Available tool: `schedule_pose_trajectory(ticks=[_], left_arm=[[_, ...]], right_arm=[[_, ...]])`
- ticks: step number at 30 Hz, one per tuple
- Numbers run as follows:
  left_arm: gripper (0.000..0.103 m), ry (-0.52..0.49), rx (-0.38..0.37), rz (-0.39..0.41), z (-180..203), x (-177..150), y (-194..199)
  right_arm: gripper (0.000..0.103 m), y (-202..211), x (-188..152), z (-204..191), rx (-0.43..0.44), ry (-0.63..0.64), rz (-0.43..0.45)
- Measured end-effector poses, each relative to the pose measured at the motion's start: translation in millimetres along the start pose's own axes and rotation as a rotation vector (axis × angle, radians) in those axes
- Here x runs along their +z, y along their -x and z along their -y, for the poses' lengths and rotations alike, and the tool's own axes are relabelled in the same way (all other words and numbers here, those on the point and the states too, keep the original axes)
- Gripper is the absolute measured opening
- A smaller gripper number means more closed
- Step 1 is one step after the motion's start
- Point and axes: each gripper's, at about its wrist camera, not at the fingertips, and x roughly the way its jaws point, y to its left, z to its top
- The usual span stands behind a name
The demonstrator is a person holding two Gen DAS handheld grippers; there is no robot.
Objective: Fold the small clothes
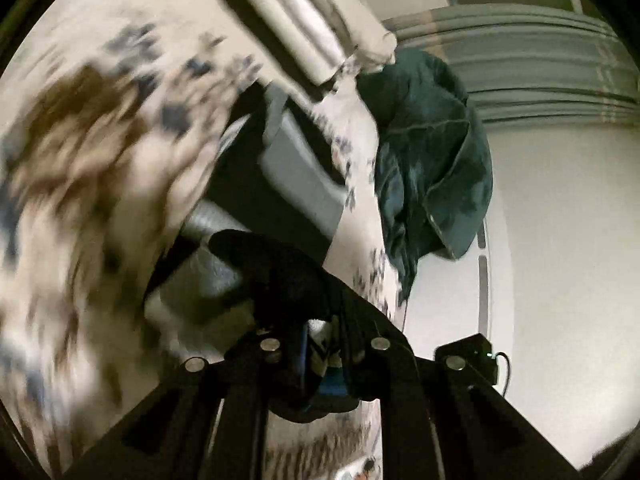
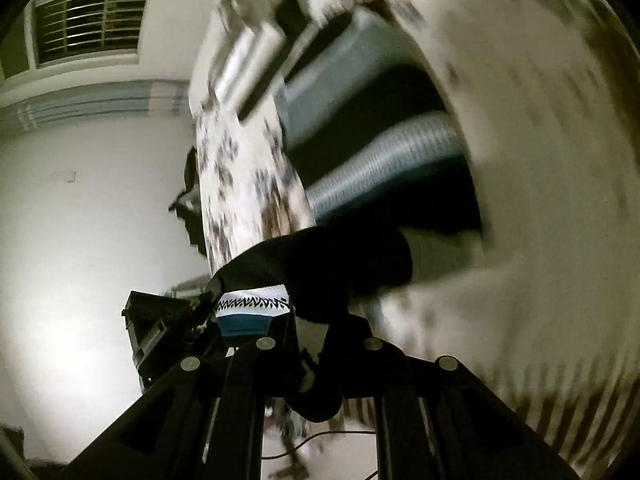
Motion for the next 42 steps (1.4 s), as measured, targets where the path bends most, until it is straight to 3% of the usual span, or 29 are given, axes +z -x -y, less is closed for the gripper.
schedule_pose_trajectory(ticks=[3,8,10,12,13,14,15,16,18,22,25,27,31,32,34,35,37,41,42], left_arm=[[0.010,-0.040,0.021,0.014,8.2,53.7,-32.4],[0.017,0.024,0.023,-0.029,-3.9,131.3,-95.2],[0.048,0.060,0.023,-0.033,-8.7,157.6,-110.7],[0.062,0.100,-0.032,-0.018,-9.6,178.8,-112.7],[0.062,0.111,-0.058,-0.006,-9.3,186.5,-111.5],[0.062,0.100,-0.075,0.009,-6.8,192.1,-106.7],[0.063,0.080,-0.073,0.015,-3.8,193.8,-103.6],[0.065,0.039,-0.051,0.016,0.5,192.6,-99.8],[0.067,-0.062,0.038,0.015,8.9,183.8,-94.8],[0.067,-0.254,0.229,-0.062,14.7,152.8,-100.4],[0.067,-0.319,0.353,-0.166,8.1,138.7,-128.3],[0.067,-0.347,0.386,-0.204,6.5,141.4,-151.6],[0.067,-0.331,0.499,-0.120,6.5,185.1,-181.2],[0.067,-0.308,0.505,-0.092,5.3,195.0,-179.2],[0.067,-0.243,0.439,-0.045,8.0,210.7,-164.8],[0.067,-0.225,0.388,-0.039,11.1,212.5,-155.3],[0.067,-0.262,0.358,-0.067,18.5,204.2,-146.6],[0.066,-0.388,0.417,-0.166,25.1,172.6,-159.6],[0.064,-0.429,0.445,-0.191,24.2,162.5,-167.2]], right_arm=[[0.012,-19.0,62.8,-9.9,-0.050,0.020,0.046],[0.012,-66.2,155.1,-10.7,-0.128,-0.017,0.088],[0.015,-78.3,185.0,-1.6,-0.104,-0.083,0.072],[0.028,-82.0,202.5,8.7,-0.049,-0.145,0.061],[0.033,-80.9,210.8,12.7,0.025,-0.180,0.081],[0.047,-78.2,214.6,13.3,0.056,-0.187,0.106],[0.062,-70.9,219.1,12.7,0.092,-0.185,0.151],[0.066,-60.8,221.4,10.7,0.126,-0.170,0.198],[0.068,-50.1,221.7,6.7,0.111,-0.136,0.225],[0.068,-48.8,211.0,-5.5,-0.142,0.050,0.181],[0.068,-68.7,199.1,-5.1,-0.335,0.166,0.084],[0.068,-78.2,190.8,-2.6,-0.413,0.233,0.045],[0.068,-110.8,218.9,-8.3,-0.467,0.244,0.063],[0.067,-115.3,227.7,-10.7,-0.486,0.235,0.078],[0.062,-119.1,243.8,-16.3,-0.498,0.215,0.105],[0.061,-116.7,249.0,-18.8,-0.483,0.202,0.114],[0.061,-110.4,252.7,-22.1,-0.454,0.193,0.119],[0.060,-105.7,243.4,-20.6,-0.508,0.214,0.090],[0.047,-106.1,239.8,-18.8,-0.510,0.225,0.087]])
